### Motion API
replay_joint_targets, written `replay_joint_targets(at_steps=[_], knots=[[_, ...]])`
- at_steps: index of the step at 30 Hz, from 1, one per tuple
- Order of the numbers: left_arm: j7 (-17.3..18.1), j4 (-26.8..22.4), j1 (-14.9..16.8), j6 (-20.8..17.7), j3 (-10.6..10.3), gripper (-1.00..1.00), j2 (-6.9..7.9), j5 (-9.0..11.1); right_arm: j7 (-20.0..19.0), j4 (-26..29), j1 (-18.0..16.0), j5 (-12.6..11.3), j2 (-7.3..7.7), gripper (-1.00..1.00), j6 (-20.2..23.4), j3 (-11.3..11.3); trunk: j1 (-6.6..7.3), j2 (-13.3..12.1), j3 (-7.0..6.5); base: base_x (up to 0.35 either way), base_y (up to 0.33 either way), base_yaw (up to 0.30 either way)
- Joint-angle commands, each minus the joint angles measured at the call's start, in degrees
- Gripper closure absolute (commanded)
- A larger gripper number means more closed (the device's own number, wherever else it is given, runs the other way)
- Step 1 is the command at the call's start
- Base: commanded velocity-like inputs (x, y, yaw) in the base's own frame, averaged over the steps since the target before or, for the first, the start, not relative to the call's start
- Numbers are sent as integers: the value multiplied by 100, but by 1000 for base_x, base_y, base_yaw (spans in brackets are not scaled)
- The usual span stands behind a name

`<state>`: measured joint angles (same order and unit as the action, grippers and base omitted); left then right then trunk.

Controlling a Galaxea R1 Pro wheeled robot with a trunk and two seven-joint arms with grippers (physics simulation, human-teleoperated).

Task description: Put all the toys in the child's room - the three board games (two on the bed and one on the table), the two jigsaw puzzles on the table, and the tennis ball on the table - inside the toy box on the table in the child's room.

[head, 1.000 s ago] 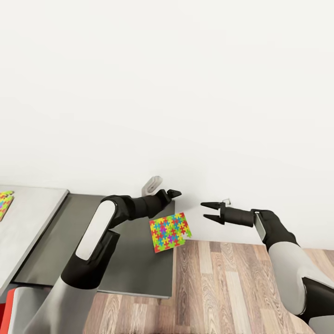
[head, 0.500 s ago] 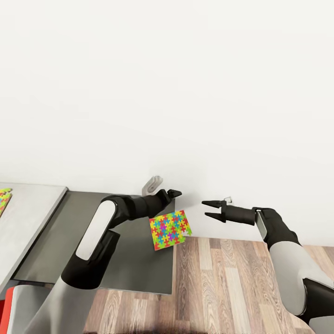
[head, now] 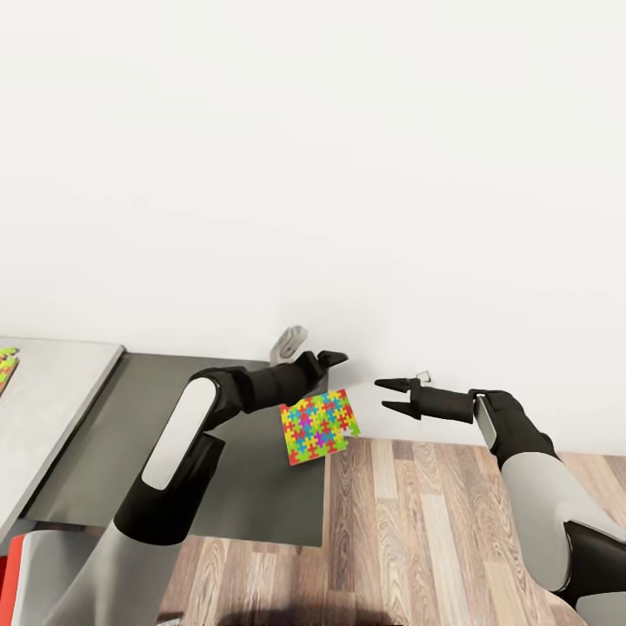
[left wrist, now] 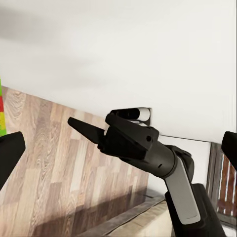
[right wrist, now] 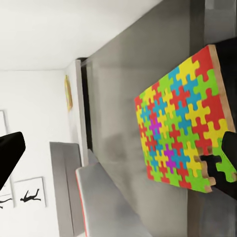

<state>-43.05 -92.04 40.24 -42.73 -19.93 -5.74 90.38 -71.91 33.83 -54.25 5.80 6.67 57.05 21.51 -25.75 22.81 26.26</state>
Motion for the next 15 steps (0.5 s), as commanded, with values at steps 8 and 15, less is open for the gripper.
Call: replay_joint_targets(at_steps=[8, 15], knots=[[910, -5, -114, -38, 22, -100, 107, 57, -9, 1, -6, 48, 1, -100, 18, 29, -3, 11, 84, 0, 0, 0], [1719, 0, -175, -43, 30, -100, 375, 63, -14, 1, -6, 38, 10, -100, 11, 35, -3, 11, 150, 0, 0, 0]])
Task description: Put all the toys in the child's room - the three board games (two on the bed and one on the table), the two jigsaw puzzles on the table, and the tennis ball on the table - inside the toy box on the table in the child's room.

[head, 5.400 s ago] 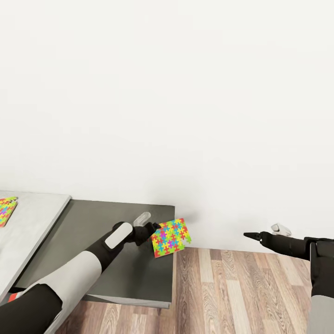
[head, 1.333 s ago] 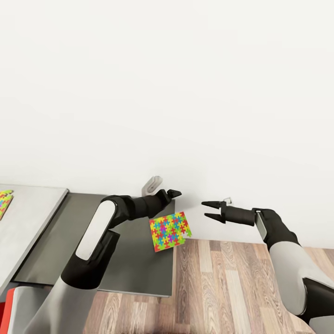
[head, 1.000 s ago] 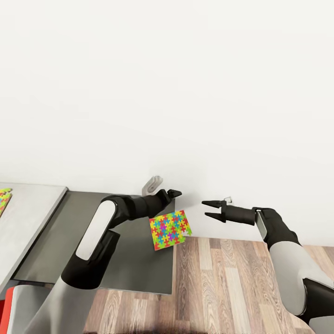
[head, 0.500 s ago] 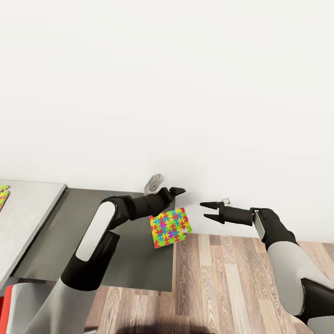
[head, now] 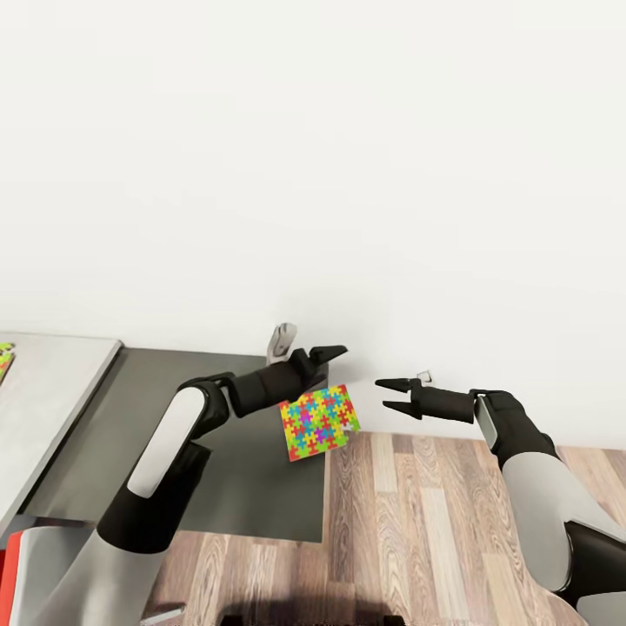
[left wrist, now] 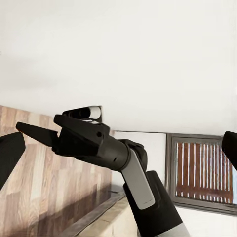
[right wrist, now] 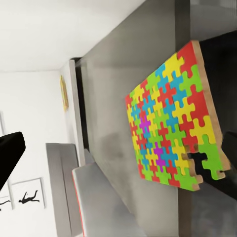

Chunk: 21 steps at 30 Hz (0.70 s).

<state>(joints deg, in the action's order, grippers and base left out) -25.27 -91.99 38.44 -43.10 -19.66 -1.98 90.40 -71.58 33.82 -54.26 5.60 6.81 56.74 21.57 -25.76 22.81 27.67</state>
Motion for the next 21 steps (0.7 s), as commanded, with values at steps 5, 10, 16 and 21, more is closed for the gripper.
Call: replay_joint_targets(at_steps=[5, 10, 16, 21], knots=[[246, -4, -17, -1, 2, -100, 96, 63, -58, 2, -6, 45, 1, -100, 40, 36, -3, 10, 56, 0, 0, 0], [368, -3, -27, 6, -1, -100, 135, 64, -63, 2, -1, 36, 3, -100, 39, 39, -3, 10, 103, 0, 0, 0], [414, -3, -39, 13, -2, -100, 144, 63, -65, 2, -2, 32, 12, -100, 39, 45, -3, 10, 159, 0, 0, 0], [432, -3, -45, 18, -8, -100, 133, 63, -52, 2, -10, 32, 36, -100, 39, 48, -3, 10, 205, 0, 0, 0]])
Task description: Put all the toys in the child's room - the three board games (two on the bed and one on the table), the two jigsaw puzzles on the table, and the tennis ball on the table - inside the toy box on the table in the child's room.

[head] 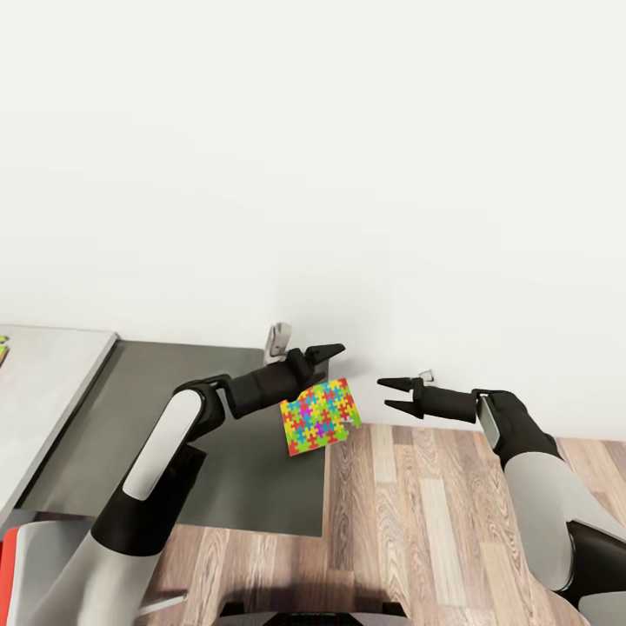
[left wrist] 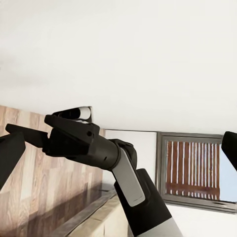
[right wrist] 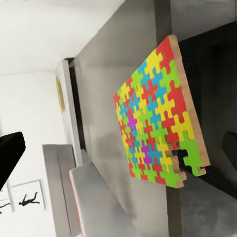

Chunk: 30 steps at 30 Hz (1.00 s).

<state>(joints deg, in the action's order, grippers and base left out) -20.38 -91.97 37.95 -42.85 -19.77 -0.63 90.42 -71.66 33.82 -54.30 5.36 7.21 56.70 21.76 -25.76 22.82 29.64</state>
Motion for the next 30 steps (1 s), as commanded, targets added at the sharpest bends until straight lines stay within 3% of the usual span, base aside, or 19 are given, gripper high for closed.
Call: replay_joint_targets(at_steps=[1, 30], knots=[[-53, -5, 4, -7, 0, -100, -5, 60, -41, 2, -9, 57, 2, -100, 43, 29, -3, 10, 18, 0, 0, 0], [-111, -5, 23, -13, -68, -100, -61, -10, -15, 2, -38, 74, 80, -100, 40, 30, -3, 10, 289, 0, 0, 0]])
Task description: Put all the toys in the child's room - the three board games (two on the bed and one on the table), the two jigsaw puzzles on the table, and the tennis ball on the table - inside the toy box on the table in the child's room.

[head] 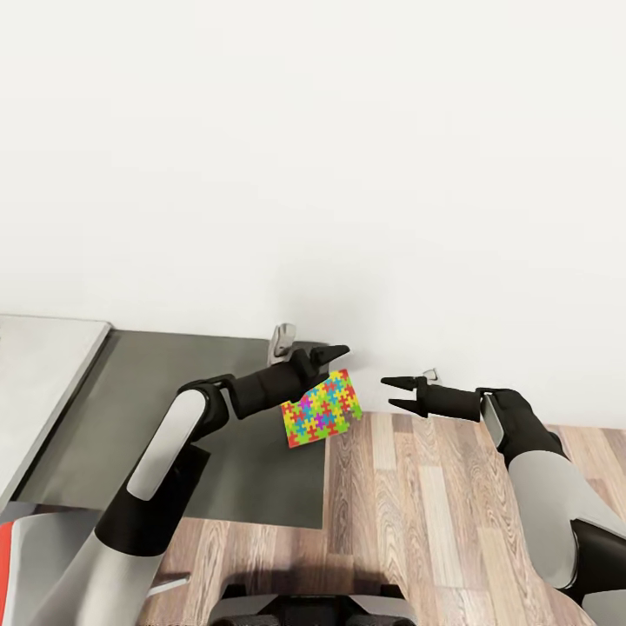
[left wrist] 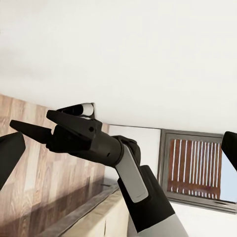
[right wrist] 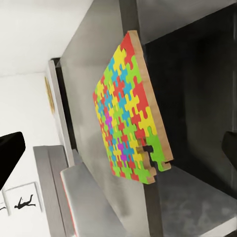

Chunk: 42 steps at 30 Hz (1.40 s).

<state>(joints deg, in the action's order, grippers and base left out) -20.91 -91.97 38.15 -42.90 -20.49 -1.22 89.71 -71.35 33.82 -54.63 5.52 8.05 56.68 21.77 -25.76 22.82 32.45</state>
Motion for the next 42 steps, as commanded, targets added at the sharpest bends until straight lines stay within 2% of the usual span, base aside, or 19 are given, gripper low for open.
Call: replay_joint_targets(at_steps=[1, 5, 16, 33, 42], knots=[[-57, -5, 4, -8, 3, -100, -2, 61, -46, 2, -6, 58, -4, -100, 42, 29, -3, 10, 18, 0, 0, 0], [-52, -5, 3, -8, -1, -100, -14, 85, -42, 2, -22, 60, -3, -100, 39, 29, -3, 10, 55, 0, 0, 0], [-26, 2, 12, -34, -13, -100, -196, 112, -37, 2, -50, 60, 5, -100, 37, 29, -3, 10, 158, 0, 0, 0], [-19, 20, 20, -44, -17, -100, -235, 114, -31, 43, -114, 63, 28, -100, 35, 29, -3, 10, 317, 0, 0, 0], [-5, 21, 32, -54, -23, -100, -245, 116, -29, 63, -202, 63, 169, -100, -153, 29, -3, 10, 401, 0, 0, 0]])
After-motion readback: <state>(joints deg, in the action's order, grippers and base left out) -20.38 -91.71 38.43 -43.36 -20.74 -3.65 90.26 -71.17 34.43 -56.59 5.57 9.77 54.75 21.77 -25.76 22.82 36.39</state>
